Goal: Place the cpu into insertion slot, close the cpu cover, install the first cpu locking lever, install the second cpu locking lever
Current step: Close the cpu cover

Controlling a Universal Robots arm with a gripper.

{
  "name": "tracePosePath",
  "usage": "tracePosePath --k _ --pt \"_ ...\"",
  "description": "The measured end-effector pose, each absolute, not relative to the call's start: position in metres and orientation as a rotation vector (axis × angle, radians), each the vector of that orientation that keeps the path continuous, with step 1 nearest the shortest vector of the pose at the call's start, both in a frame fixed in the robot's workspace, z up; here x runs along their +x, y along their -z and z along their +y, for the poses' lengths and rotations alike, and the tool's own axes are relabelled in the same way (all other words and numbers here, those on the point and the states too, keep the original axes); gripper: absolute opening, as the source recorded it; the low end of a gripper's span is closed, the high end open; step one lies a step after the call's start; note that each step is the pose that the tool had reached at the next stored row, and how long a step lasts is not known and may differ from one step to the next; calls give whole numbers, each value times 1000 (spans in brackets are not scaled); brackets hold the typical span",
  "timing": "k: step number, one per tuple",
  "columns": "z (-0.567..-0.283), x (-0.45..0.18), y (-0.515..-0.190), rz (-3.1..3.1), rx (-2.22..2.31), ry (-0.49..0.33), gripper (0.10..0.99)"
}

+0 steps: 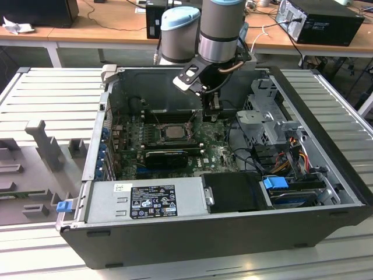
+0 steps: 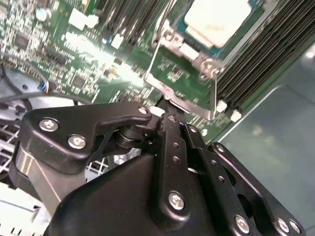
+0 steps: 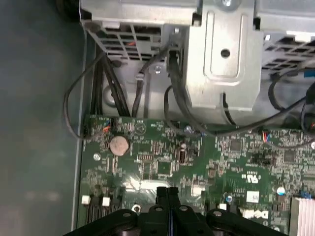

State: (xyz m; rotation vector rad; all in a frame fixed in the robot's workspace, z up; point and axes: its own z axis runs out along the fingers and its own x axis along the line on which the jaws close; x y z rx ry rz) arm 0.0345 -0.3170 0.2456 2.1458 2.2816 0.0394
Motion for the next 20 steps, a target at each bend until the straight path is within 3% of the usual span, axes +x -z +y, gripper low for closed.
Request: tracePosePath --k 20 --pt "-317 3 -235 2282 2146 -40 106"
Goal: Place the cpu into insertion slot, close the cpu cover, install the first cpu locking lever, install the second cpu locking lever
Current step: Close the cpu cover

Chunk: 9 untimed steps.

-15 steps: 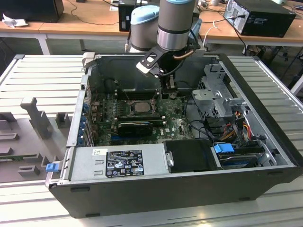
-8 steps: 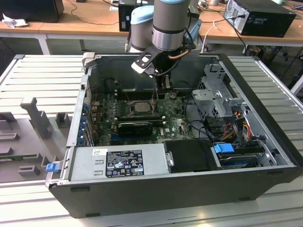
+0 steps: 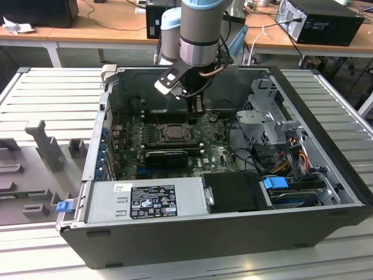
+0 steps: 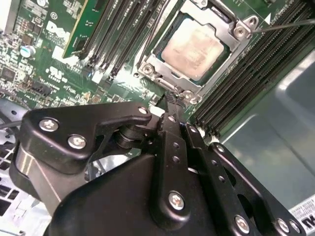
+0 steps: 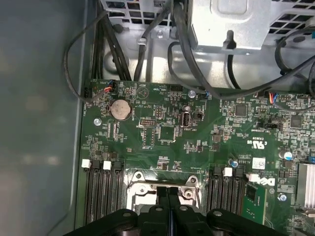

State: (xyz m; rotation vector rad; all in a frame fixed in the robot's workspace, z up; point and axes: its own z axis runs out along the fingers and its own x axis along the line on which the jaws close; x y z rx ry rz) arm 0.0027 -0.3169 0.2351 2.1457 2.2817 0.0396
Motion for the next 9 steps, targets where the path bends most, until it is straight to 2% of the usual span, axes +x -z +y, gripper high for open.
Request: tracePosePath --k 9 --pt "-317 -18 -231 2283 2146 -38 106"
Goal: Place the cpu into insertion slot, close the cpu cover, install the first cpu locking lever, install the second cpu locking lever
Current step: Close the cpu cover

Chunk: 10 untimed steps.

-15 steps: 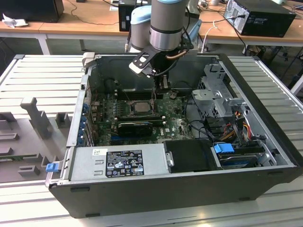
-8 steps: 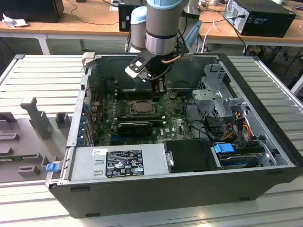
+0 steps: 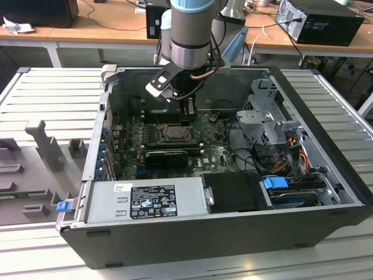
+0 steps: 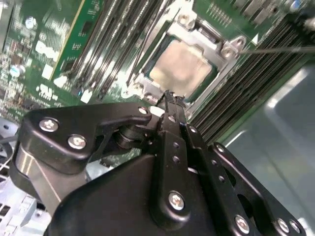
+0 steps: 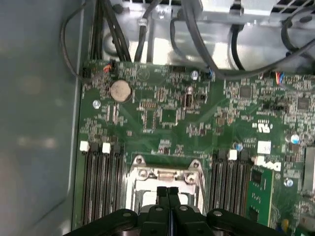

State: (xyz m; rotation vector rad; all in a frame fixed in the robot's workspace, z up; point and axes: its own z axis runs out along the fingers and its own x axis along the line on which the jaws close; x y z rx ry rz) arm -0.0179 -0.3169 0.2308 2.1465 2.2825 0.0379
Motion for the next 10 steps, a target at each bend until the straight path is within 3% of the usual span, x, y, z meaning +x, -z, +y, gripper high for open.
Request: tracePosePath --k 10 --pt "-317 -35 -230 2283 2147 -38 106"
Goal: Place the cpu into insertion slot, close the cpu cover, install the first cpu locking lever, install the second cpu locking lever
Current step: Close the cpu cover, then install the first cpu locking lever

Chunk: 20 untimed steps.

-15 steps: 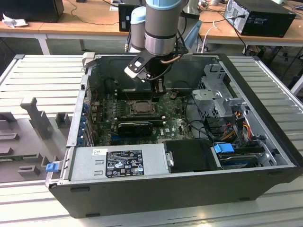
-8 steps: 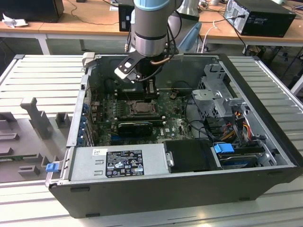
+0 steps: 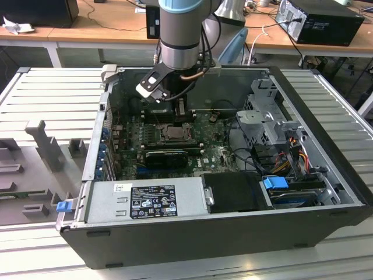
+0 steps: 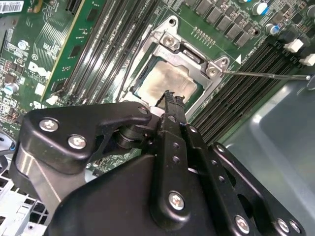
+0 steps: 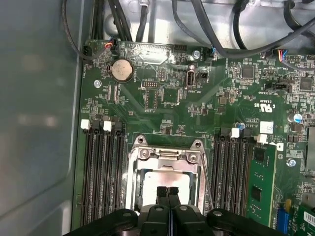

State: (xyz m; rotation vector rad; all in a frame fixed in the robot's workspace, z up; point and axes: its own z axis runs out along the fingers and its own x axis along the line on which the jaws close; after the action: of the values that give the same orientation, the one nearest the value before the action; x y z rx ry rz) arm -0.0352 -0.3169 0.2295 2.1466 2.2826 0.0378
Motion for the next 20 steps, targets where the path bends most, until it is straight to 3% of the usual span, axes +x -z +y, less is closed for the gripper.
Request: tracePosePath --k 20 --pt "-317 -39 -239 2283 2147 -38 106"
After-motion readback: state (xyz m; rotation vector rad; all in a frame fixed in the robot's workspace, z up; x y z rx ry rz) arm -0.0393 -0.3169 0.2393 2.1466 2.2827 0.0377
